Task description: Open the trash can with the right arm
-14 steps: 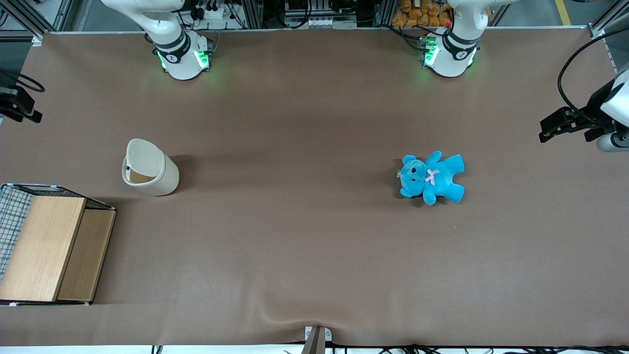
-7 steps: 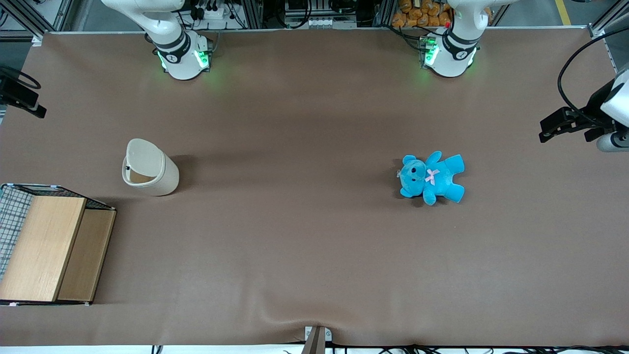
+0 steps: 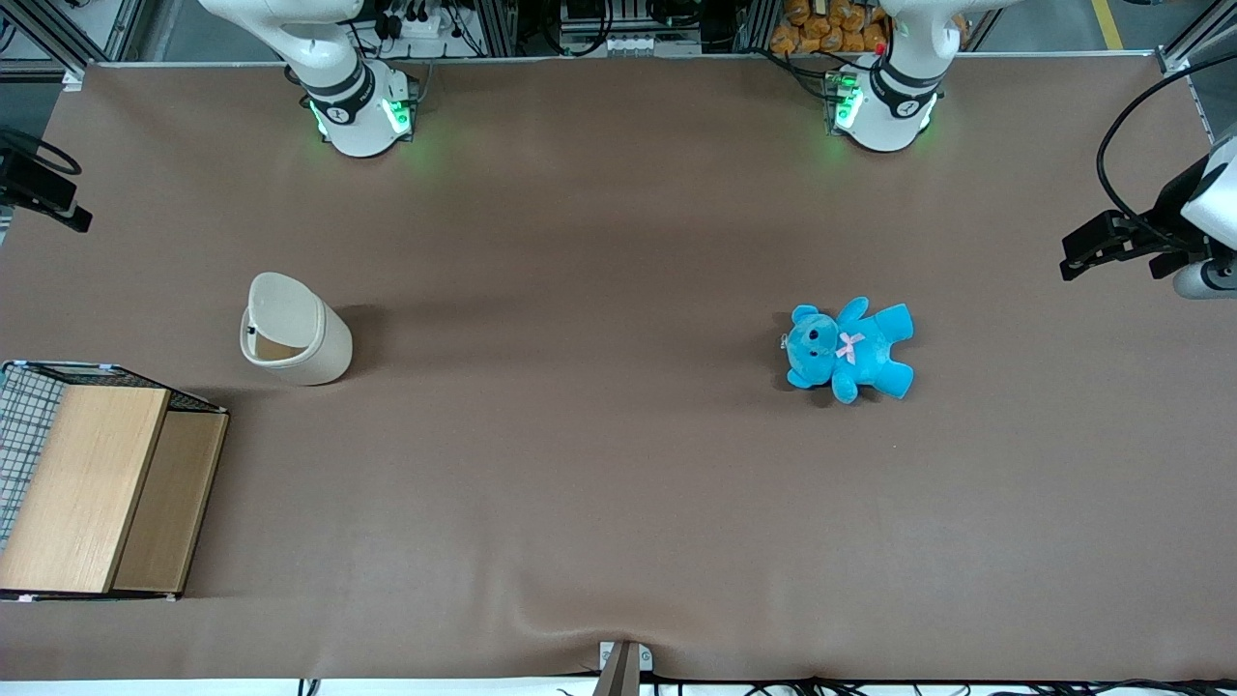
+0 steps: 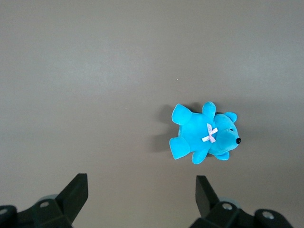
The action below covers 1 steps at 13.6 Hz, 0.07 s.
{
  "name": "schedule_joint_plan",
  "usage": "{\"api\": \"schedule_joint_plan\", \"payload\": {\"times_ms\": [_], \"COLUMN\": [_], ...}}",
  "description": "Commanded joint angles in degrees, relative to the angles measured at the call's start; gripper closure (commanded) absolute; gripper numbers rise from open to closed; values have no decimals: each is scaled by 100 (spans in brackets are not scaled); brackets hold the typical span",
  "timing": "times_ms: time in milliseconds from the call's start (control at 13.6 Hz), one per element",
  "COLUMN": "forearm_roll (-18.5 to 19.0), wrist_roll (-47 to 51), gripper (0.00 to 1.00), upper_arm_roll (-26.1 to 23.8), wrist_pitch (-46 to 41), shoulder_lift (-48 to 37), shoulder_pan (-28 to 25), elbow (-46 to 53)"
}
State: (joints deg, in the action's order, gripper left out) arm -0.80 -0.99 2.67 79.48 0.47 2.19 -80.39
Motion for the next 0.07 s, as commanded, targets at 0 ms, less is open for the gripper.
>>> {"api": "schedule_joint_plan", "payload": {"times_ms": [0], "forearm_roll": [36], "wrist_roll": [73], "gripper": [0], "upper_arm_roll": [-20], "wrist_pitch": [-108], "shoulder_lift": [41], "shoulder_pan": [-17], "elbow": [146]}}
